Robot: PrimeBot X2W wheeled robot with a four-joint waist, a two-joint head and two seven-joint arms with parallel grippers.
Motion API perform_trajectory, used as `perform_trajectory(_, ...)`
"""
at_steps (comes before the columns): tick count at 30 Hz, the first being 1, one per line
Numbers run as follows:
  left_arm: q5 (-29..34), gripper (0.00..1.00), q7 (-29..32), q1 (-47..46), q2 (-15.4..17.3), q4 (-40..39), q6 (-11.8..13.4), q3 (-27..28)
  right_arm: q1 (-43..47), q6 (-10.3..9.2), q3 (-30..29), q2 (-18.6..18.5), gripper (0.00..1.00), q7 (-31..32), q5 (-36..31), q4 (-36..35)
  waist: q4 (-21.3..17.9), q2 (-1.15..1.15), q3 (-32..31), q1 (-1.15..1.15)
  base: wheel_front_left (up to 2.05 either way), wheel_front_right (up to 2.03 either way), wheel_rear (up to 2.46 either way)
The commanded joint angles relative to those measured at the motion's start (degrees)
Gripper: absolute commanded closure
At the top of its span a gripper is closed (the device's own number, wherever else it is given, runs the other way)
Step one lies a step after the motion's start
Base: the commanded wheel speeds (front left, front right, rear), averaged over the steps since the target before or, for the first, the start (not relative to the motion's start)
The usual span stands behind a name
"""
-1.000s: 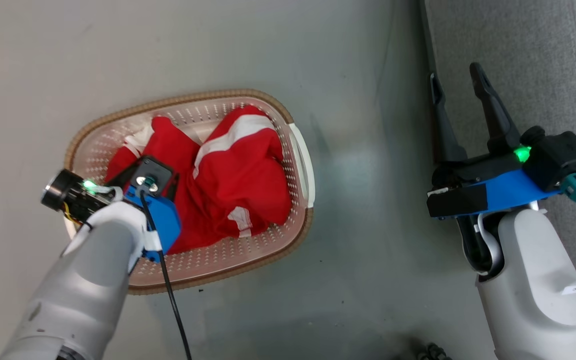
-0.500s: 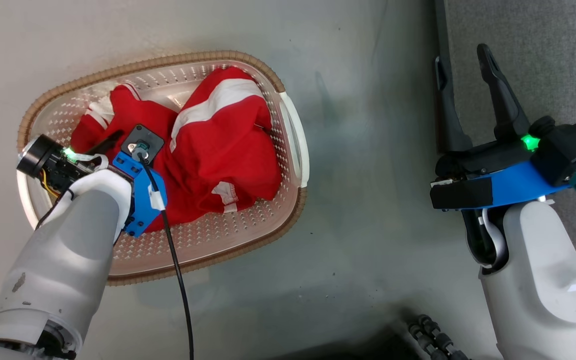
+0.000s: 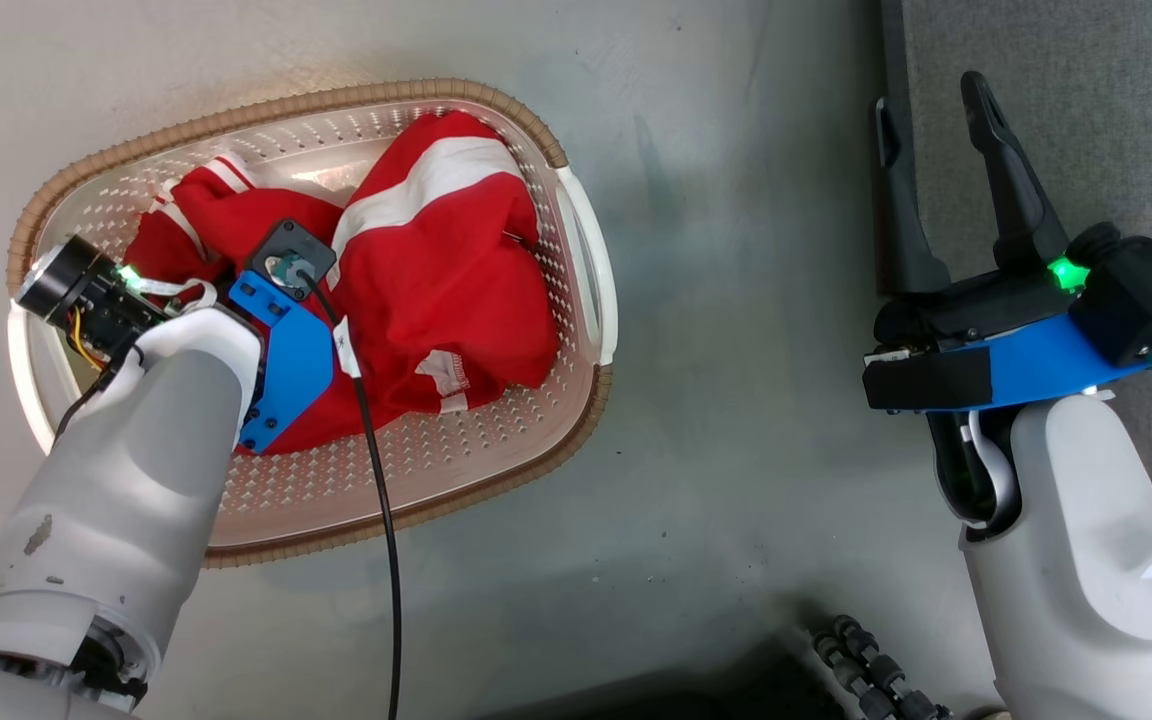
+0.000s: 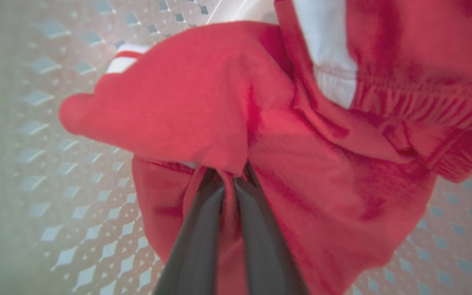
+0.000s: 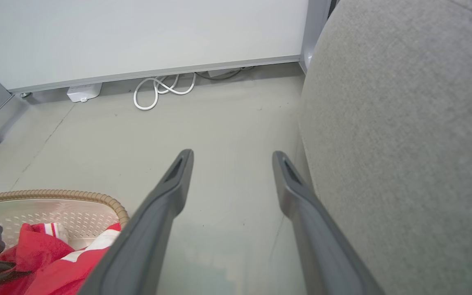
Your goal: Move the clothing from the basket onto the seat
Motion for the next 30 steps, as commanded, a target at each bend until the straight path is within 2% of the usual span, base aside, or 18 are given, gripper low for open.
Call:
perform_trajectory(1, 0.2, 1.0, 0.4, -1.3, 0.0, 0.0, -0.1, -0.4, -1.3, 0.03, 0.0, -0.2, 0.0, -0.1, 0.5, 0.1, -0.1, 0.0, -0.1, 0.0, 0.0, 0.0, 0.0)
perform_trajectory(9, -0.4, 1.0, 0.1, -2.4, -1.6, 0.0, -1.2, -1.8, -1.2, 0.03, -0.2, -0.2, 0.0, -0.1, 0.9, 0.9, 0.0, 0.0, -1.6, 0.0, 0.0, 0.0, 0.0)
perform_trajectory(13, -0.9, 1.0, -2.0, -2.3, -2.9, 0.0, -1.5, -2.3, -0.8, 0.03, -0.3, -0.2, 0.0, -0.1, 0.5, 1.3, 0.8, 0.0, -3.6, 0.0, 0.0, 0.0, 0.0)
perform_trajectory(18, -2.2, 1.0, -6.4, -0.5, -5.0, 0.0, -0.8, -2.1, 0.4, 0.03, -1.0, -0.2, 0.0, -0.1, -0.5, 1.9, 2.5, 0.0, -7.4, 0.0, 0.0, 0.0, 0.0)
perform_trajectory(24, -4.8, 1.0, -16.3, 3.4, -5.2, -0.4, -0.5, -0.8, 2.1, 0.03, -1.7, -0.2, 0.0, -0.1, -1.6, 2.5, 4.9, 0.0, -12.4, 0.0, 0.0, 0.0, 0.0)
perform_trajectory(30, -6.7, 1.0, -20.0, 5.7, -6.2, -0.9, 0.0, -0.1, 3.5, 0.02, -2.0, -0.2, 0.0, -0.1, -1.9, 3.4, 6.6, 0.0, -16.8, 0.0, 0.0, 0.0, 0.0)
